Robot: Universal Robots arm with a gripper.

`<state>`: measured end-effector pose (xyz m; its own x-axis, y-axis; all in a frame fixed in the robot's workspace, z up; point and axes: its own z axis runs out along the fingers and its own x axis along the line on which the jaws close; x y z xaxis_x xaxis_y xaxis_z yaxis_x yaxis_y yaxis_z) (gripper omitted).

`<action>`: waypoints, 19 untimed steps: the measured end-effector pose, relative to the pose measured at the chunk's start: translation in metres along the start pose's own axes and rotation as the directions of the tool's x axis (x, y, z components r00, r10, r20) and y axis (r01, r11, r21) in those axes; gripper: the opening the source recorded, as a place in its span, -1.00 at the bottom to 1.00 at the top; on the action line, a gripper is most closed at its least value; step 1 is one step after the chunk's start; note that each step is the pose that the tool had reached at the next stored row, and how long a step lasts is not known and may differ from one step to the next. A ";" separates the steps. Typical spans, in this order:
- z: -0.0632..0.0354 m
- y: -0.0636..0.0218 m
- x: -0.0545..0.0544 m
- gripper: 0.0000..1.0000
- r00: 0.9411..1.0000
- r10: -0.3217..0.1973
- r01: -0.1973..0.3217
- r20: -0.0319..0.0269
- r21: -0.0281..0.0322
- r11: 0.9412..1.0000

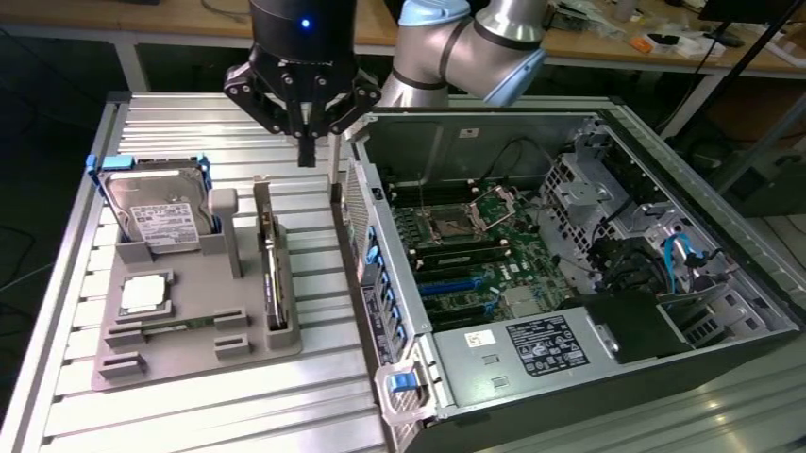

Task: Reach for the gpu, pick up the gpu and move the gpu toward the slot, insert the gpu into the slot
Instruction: 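Reach for the gpu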

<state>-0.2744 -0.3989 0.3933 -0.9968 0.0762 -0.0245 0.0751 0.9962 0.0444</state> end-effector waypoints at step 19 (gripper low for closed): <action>-0.0013 -0.0034 0.045 -0.79 1.000 0.000 0.000 0.000 0.000 1.000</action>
<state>-0.3196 -0.3989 0.3933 -0.9968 0.0763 -0.0245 0.0751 0.9962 0.0443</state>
